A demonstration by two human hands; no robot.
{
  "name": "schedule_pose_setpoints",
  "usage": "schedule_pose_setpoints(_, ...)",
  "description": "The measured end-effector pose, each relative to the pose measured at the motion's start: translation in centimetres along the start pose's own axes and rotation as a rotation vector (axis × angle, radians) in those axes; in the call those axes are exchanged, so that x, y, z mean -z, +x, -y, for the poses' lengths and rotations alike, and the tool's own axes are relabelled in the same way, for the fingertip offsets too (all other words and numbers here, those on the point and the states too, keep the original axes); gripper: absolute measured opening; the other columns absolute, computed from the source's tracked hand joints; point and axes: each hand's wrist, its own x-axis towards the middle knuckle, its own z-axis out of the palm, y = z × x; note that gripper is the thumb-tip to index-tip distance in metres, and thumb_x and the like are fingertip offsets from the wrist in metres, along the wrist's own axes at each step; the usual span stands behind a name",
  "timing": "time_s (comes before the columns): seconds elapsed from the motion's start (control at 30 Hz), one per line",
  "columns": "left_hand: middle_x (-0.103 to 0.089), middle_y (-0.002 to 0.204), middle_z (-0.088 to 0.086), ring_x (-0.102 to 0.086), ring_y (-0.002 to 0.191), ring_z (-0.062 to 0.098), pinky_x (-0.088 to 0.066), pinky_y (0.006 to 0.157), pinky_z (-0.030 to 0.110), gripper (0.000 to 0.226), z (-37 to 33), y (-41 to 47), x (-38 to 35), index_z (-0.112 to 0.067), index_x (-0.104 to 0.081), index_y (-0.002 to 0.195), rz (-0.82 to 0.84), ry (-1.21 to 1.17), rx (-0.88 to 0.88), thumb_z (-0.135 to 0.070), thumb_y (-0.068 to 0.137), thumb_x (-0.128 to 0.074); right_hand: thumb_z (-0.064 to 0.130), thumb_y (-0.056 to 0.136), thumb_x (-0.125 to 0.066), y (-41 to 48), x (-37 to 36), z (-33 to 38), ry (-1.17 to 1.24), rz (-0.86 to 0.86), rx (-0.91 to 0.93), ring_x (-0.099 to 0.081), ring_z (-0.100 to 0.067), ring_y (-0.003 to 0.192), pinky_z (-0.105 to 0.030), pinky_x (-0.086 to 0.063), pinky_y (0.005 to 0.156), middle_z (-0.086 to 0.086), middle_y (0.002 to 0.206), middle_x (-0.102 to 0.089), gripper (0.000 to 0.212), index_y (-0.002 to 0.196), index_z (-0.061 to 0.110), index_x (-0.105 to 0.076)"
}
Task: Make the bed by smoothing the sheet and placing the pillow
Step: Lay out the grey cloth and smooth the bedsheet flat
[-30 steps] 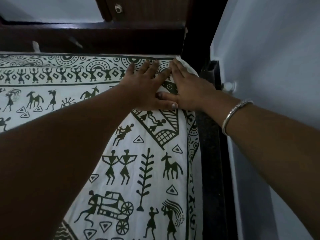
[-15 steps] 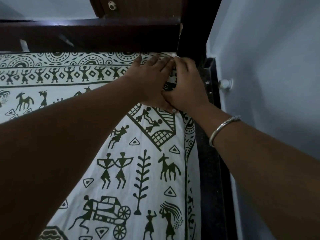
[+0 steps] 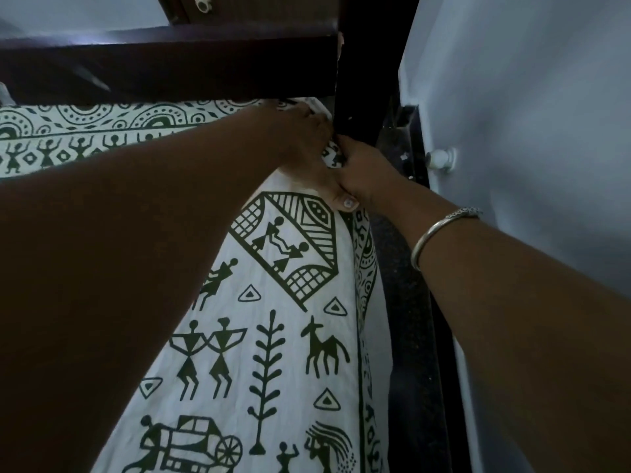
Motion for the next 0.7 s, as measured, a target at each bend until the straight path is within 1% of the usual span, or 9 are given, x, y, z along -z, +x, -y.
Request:
schedule_pose_setpoints(0.07, -0.014, 0.158, 0.006, -0.014, 0.144, 0.029, -0.016, 0.115, 0.053, 0.157, 0.2, 0.8, 0.1, -0.023, -0.011, 0.151, -0.009, -0.056, 0.004, -0.099, 0.015, -0.031, 0.035, 0.088, -0.065, 0.3, 0.2, -0.1, 0.062, 0.054, -0.037, -0.047, -0.024, 0.125, -0.02, -0.034, 0.094, -0.009, 0.138, -0.051, 0.062, 0.141, 0.012, -0.042)
schedule_pose_setpoints(0.17, -0.026, 0.152, 0.008, -0.027, 0.139, 0.032, -0.026, 0.112, 0.053, 0.159, 0.6, 1.7, -0.3, -0.024, -0.019, 0.147, -0.052, -0.104, -0.01, -0.102, 0.009, -0.035, 0.045, 0.077, -0.067, 0.6, 0.3, 0.2, 0.149, 0.062, -0.069, -0.049, -0.022, 0.122, -0.023, -0.038, 0.093, -0.009, 0.136, -0.052, 0.076, 0.14, 0.011, -0.042)
schedule_pose_setpoints(0.3, -0.028, 0.15, 0.012, -0.029, 0.137, 0.033, -0.025, 0.111, 0.051, 0.148, 0.5, 1.6, -0.7, -0.017, -0.02, 0.146, -0.126, -0.05, -0.029, -0.098, 0.023, -0.036, 0.04, 0.091, -0.058, 0.6, 0.6, 0.3, 0.136, 0.036, -0.103, -0.048, -0.018, 0.117, -0.021, -0.035, 0.086, -0.007, 0.135, -0.049, 0.065, 0.143, 0.009, -0.034)
schedule_pose_setpoints(0.4, -0.024, 0.153, 0.011, -0.023, 0.14, 0.031, -0.02, 0.113, 0.05, 0.144, -0.3, 0.6, -1.1, -0.015, -0.021, 0.147, -0.178, -0.02, 0.017, -0.097, 0.03, -0.038, 0.051, 0.093, -0.048, -0.4, 0.1, -0.5, 0.117, 0.164, -0.187, -0.052, -0.01, 0.096, -0.019, -0.039, 0.072, -0.001, 0.128, -0.054, 0.058, 0.138, 0.014, -0.044)
schedule_pose_setpoints(0.43, -0.022, 0.154, 0.011, -0.02, 0.141, 0.031, -0.017, 0.114, 0.05, 0.142, -0.8, 0.0, -1.5, -0.014, -0.019, 0.147, -0.223, -0.005, 0.049, -0.097, 0.033, -0.039, 0.055, 0.092, -0.048, -0.9, -0.3, -0.8, 0.141, 0.146, -0.216, -0.053, -0.008, 0.09, -0.019, -0.04, 0.069, -0.002, 0.126, -0.057, 0.058, 0.135, 0.017, -0.048)
schedule_pose_setpoints(0.5, -0.021, 0.155, 0.014, -0.019, 0.142, 0.031, -0.013, 0.116, 0.049, 0.131, -1.8, -1.6, -2.8, -0.011, -0.019, 0.148, -0.396, -0.056, 0.112, -0.092, 0.048, -0.045, 0.06, 0.089, -0.048, -2.1, -0.6, -1.2, 0.143, -0.086, -0.182, -0.057, -0.013, 0.099, -0.027, -0.045, 0.081, -0.001, 0.123, -0.059, 0.06, 0.134, 0.02, -0.049)
schedule_pose_setpoints(0.57, -0.019, 0.155, 0.014, -0.015, 0.144, 0.03, -0.008, 0.116, 0.051, 0.117, -3.0, -4.1, -4.5, -0.011, -0.018, 0.149, -0.521, -0.155, 0.154, -0.086, 0.062, -0.041, 0.053, 0.093, -0.046, -3.4, -0.7, -1.2, 0.133, -0.349, -0.057, -0.049, -0.017, 0.124, -0.032, -0.039, 0.103, -0.004, 0.139, -0.05, 0.059, 0.142, 0.02, -0.042)
schedule_pose_setpoints(0.63, -0.007, 0.159, 0.011, -0.003, 0.146, 0.029, -0.001, 0.115, 0.056, 0.111, -4.6, -6.8, -6.8, -0.015, -0.01, 0.151, -0.504, -0.177, 0.161, -0.085, 0.067, -0.026, 0.037, 0.099, -0.043, -5.2, -1.3, -0.9, 0.184, -0.357, 0.129, -0.036, -0.002, 0.132, -0.015, -0.029, 0.106, -0.002, 0.149, -0.04, 0.05, 0.145, 0.018, -0.039)
schedule_pose_setpoints(0.7, 0.01, 0.159, 0.008, 0.011, 0.145, 0.029, 0.002, 0.114, 0.059, 0.108, -6.1, -8.1, -8.6, -0.019, 0.003, 0.151, -0.452, -0.18, 0.163, -0.083, 0.068, -0.019, 0.031, 0.103, -0.037, -7.0, -2.5, -1.1, 0.277, -0.167, 0.169, -0.027, 0.005, 0.132, -0.007, -0.024, 0.104, 0.001, 0.154, -0.031, 0.047, 0.149, 0.025, -0.031)
